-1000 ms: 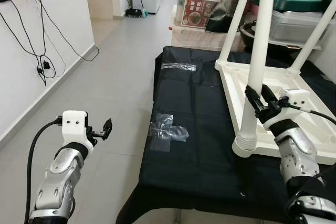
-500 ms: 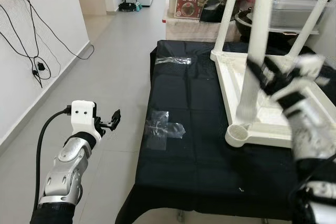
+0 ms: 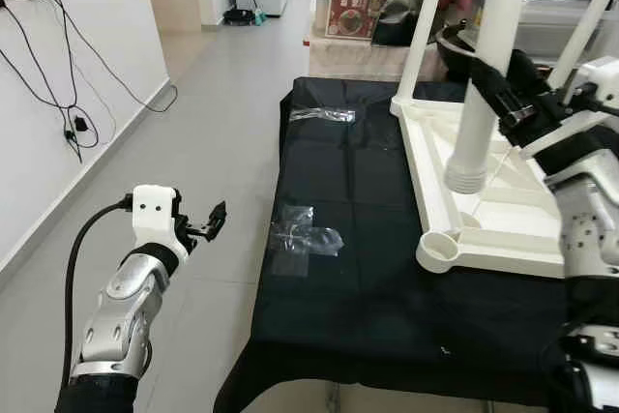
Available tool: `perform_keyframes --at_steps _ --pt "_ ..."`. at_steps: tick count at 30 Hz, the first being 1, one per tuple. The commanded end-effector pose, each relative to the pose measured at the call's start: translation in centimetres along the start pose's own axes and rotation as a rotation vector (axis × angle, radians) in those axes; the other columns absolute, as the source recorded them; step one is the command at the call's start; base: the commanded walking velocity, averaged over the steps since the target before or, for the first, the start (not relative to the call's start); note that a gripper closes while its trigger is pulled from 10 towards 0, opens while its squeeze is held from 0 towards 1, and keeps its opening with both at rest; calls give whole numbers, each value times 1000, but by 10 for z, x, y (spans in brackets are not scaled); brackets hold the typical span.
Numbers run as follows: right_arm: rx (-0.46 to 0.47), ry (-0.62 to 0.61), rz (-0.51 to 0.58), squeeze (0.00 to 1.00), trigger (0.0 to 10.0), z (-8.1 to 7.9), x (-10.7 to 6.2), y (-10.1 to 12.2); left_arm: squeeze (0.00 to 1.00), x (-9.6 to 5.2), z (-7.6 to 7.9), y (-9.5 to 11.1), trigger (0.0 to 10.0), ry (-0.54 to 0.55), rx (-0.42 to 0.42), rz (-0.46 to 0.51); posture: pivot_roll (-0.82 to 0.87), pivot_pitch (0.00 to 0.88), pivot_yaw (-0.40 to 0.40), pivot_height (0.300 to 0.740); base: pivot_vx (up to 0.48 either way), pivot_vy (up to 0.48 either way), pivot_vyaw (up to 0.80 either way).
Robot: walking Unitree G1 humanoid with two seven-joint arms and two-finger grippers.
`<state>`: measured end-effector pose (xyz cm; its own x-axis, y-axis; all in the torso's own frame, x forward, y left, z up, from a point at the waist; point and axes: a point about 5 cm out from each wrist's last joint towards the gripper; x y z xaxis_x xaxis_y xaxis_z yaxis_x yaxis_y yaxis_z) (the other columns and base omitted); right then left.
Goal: Building children table
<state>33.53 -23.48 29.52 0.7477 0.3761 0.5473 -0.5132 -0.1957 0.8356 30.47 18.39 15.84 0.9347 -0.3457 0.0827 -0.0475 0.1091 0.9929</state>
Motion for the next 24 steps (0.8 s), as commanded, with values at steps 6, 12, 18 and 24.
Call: perform_keyframes --at_steps 6,12,18,24 --pt "260 121 60 0 0 -65 31 -15 0 -4 37 10 10000 -431 -9 -27 -62 0 -43 740 0 0 0" --pt "393 243 61 0 0 -117 46 -23 0 -1 43 23 10000 -559 6 -15 -56 0 -46 740 0 0 0" --pt "466 318 40 0 0 -145 44 -24 0 -2 45 20 10000 -575 -18 -28 -53 0 -47 740 0 0 0" --pt "495 347 19 0 0 -158 39 -26 0 -2 46 18 10000 -595 -25 -36 -55 0 -48 740 0 0 0"
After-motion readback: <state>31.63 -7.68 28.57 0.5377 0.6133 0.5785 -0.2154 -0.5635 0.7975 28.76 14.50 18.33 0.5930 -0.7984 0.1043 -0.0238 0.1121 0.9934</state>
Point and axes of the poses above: a point about 5 cm out from each wrist's last joint towards the gripper, its own x axis pointing out of the wrist towards the gripper, its own y axis along the axis of the wrist's last joint, z = x × y
